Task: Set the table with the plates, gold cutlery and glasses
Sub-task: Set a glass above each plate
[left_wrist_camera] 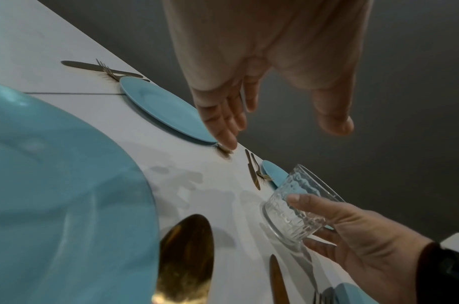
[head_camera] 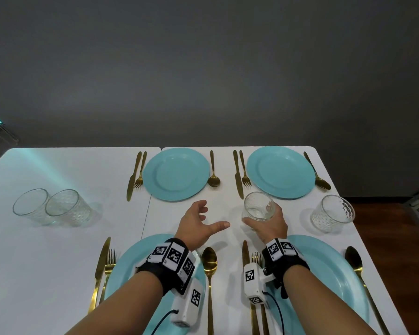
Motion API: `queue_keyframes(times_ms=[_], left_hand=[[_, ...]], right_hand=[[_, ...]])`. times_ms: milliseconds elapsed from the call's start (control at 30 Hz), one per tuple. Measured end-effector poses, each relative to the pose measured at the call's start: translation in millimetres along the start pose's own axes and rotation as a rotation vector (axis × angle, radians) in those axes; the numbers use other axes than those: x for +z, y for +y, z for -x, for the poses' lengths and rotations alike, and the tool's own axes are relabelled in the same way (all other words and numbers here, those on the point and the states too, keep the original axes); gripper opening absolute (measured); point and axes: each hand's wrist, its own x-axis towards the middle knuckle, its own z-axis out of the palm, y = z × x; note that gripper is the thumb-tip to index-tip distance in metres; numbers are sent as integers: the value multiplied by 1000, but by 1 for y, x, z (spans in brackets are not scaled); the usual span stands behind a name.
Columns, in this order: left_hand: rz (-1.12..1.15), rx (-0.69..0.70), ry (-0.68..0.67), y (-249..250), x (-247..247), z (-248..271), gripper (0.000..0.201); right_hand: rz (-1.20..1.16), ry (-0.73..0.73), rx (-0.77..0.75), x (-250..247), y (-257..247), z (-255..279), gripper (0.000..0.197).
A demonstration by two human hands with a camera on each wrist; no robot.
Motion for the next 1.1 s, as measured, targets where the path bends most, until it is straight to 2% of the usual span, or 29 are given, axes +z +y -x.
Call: queue_keyframes(times_ms=[100, 200, 300, 400, 500, 600, 733, 800, 867, 933, 1000, 1100], left_hand=[[36, -18, 4, -8, -9, 4, 88], [48, 9, 38, -18, -22, 8, 81], [68, 59, 140, -29, -44, 8, 58], [130, 121, 262, -39, -74, 7, 32], [188, 168, 370, -51, -111, 8, 20], [276, 180, 516, -66, -160, 12, 17], [398, 114, 749, -99, -235, 9, 22], [421, 44, 848, -120, -268, 4, 31], [431, -59, 918, -147, -298, -1, 40], [402, -218, 919, -177, -323, -7, 49], [342, -349, 821, -205, -337, -15, 59], [209, -336, 588, -243, -345, -34, 80]], right_hand=[[26, -7, 18, -3, -3, 10, 113], [94, 83, -104, -10, -18, 31, 117], [244, 151, -285, -9, -50, 58, 106], [296, 123, -442, 14, -89, 82, 78], [283, -5, -496, 60, -121, 106, 58], [288, -247, -375, 121, -144, 134, 56], [377, -566, -294, 211, -162, 169, 66], [434, -654, -277, 250, -163, 179, 77], [467, -670, -257, 286, -161, 185, 88], [473, -641, -226, 318, -157, 186, 98], [463, -605, -205, 340, -153, 185, 105], [431, -559, -205, 363, -149, 180, 112]])
